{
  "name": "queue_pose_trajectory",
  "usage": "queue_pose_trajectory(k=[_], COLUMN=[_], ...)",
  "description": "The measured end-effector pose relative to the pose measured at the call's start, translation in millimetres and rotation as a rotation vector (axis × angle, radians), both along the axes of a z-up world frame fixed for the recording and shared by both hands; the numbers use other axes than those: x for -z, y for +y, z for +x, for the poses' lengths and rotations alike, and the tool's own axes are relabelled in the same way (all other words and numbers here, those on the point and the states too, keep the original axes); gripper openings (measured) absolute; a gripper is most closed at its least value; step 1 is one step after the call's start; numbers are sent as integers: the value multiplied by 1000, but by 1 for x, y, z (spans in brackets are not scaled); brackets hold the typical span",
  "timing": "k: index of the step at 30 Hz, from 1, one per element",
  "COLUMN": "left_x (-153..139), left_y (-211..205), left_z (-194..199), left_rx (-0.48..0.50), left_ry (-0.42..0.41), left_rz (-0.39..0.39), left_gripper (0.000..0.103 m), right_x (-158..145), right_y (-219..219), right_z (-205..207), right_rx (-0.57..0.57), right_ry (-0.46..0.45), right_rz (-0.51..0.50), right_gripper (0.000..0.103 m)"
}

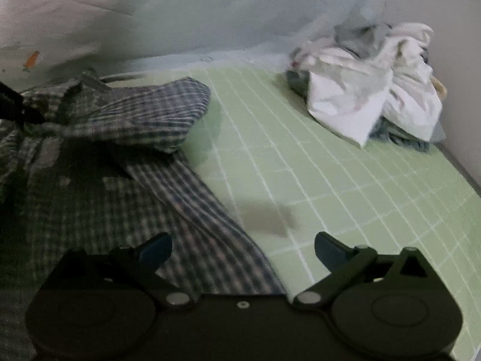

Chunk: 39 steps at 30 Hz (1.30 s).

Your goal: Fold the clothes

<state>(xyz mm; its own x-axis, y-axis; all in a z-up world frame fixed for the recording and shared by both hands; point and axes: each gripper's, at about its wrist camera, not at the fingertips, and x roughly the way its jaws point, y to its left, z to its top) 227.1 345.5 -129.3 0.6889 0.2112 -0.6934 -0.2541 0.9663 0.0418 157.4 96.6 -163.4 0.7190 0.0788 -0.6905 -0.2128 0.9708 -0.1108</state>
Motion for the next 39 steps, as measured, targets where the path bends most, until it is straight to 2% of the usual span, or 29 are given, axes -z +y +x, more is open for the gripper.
queue_pose_trajectory(k=[7,12,21,24,26,27,29,31,35,39], left_x=[-28,-42,-32,-26,-22,-21,-21,-21,-11,10], left_y=[41,63,114,127,132,131,122,108,79,43], left_z=[-30,-49,-76,-85,-91,-95,-104,-115,-145,-178], left_rx=[-125,-200,-373,-424,-442,-438,-404,-377,-352,-331], left_ry=[-73,-101,-55,-11,24,37,48,51,86,160], left_rz=[-2,57,64,72,61,62,77,75,-43,-165], left_gripper=[11,11,11,17,34,39,62,75,76,77], right_x=[-10,-15,-22,-24,-25,-26,-27,-27,-24,-16], right_y=[25,40,50,49,48,46,41,35,19,-4], right_z=[-7,-10,-16,-19,-21,-23,-26,-31,-38,-37], right_rx=[-78,-120,-167,-170,-174,-177,-180,-179,-177,-167], right_ry=[-21,-30,-32,-29,-25,-23,-19,-13,11,47], right_rz=[2,6,-5,-10,-15,-19,-22,-20,-16,-18], right_gripper=[102,102,102,102,102,102,102,102,102,102])
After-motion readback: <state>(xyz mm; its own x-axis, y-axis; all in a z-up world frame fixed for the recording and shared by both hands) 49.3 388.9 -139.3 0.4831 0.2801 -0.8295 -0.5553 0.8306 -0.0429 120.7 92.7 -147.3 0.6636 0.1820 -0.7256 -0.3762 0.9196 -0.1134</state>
